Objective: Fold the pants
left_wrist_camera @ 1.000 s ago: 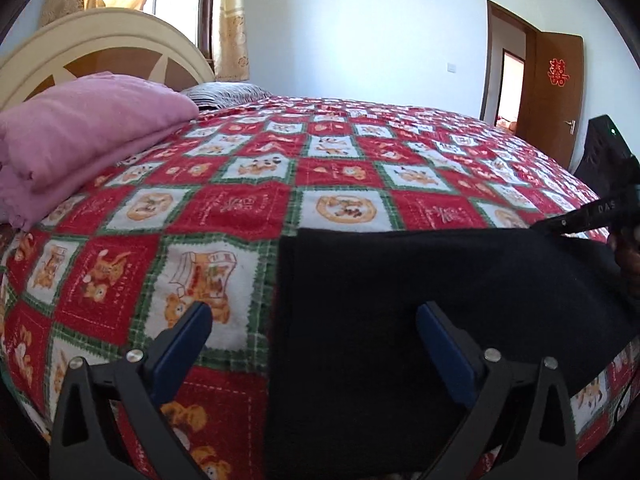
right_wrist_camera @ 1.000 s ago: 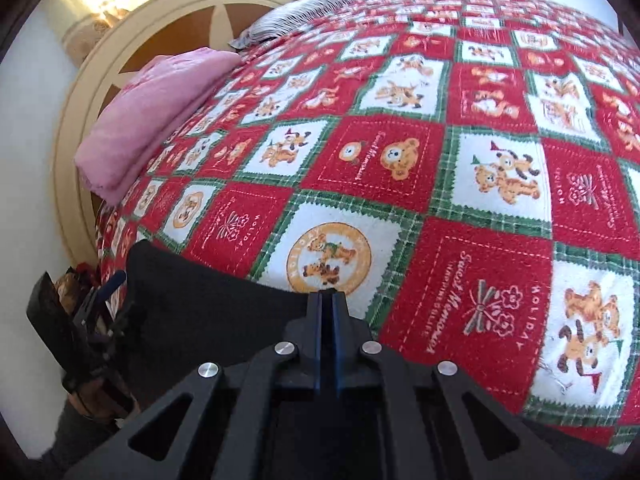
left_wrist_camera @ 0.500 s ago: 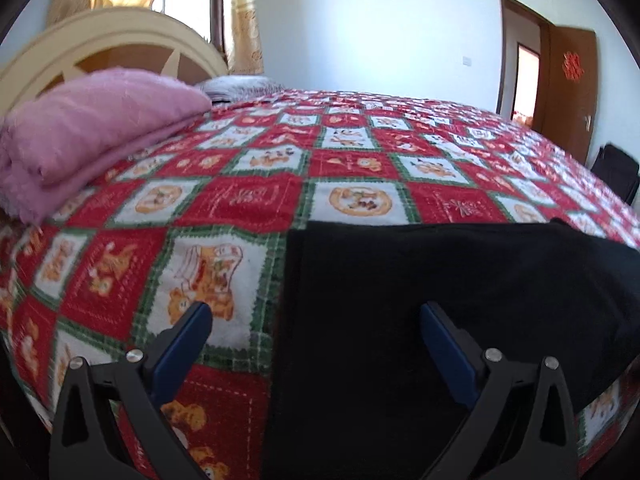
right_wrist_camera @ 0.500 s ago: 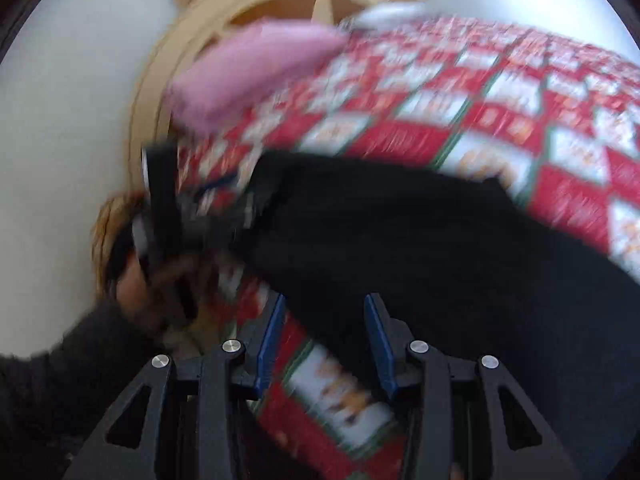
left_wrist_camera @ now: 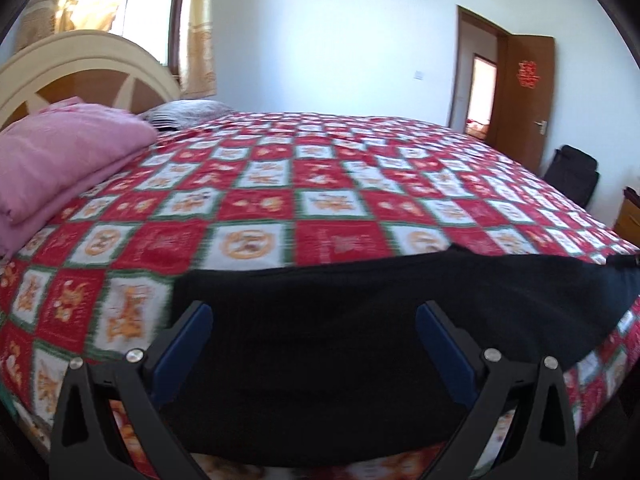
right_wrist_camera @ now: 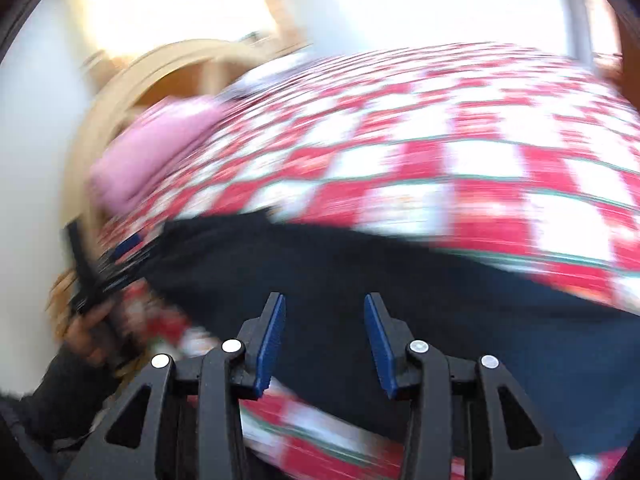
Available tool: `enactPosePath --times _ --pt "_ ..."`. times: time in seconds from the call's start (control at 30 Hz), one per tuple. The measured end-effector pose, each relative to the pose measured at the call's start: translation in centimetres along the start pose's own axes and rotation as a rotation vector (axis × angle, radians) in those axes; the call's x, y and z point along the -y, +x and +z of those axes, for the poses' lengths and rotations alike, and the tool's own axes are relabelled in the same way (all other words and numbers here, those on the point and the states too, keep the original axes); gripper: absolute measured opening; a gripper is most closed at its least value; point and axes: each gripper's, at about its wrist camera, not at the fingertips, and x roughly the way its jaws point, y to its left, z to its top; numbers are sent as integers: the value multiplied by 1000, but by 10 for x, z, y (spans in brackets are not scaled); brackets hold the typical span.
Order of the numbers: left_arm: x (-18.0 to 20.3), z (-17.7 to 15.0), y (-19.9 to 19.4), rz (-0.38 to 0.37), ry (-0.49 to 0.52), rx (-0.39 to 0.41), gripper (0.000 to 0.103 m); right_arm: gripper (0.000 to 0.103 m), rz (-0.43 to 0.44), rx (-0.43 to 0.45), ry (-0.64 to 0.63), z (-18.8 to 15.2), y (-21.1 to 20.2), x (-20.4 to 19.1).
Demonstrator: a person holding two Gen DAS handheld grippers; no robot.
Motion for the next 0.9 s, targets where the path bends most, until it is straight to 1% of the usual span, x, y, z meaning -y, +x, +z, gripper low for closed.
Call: enactPosePath --times 0.03,0.07,0.13,0.2,0.23,0.27,0.3,0.33,0.43,0.53,0.6,0.63,0.67,0.7,0.73,0.77,0.83,0.9 --pt "7 1 1 -12 12 -5 103 43 -81 33 80 -2 -31 38" --pt "17 1 5 -30 31 -16 103 43 -132 56 150 -3 -54 68" --pt "31 3 11 -59 46 -25 103 43 -242 113 297 -9 -105 121" --pt "41 4 19 -77 50 -34 103 43 -365 160 429 -23 -157 169" --pt "45 5 24 -84 47 -42 103 43 -410 179 477 -29 -178 187" --pt "49 5 29 -91 43 -49 103 43 -437 193 507 -35 -192 195" --pt "51 4 31 -92 44 -50 103 43 -463 206 542 -41 -207 207" --pt "54 3 34 -86 48 -56 103 43 -471 213 569 -45 -218 214" --pt "58 -5 39 -84 51 -78 103 43 -477 205 616 -55 -227 230" --pt "57 -12 42 -83 46 -97 103 43 -519 171 663 -56 -215 244" --pt "56 -15 43 -84 41 -101 103 43 -529 167 684 -59 -209 244" --pt "56 -15 43 -84 41 -102 103 43 -561 152 683 -54 -204 247" --pt "56 -16 43 -85 44 -99 103 38 -582 138 685 -52 -201 253" --pt "57 -16 43 -85 45 -98 103 19 -595 123 689 -51 -196 259" --pt "57 -16 43 -86 46 -97 103 9 -606 105 689 -49 -192 264" --pt "57 -17 43 -88 46 -94 103 4 -612 99 685 -47 -189 267" --pt "56 -17 43 -88 49 -92 103 3 -608 113 644 -35 -188 267" --pt "57 -18 43 -86 50 -90 103 3 -571 168 591 -17 -193 261"
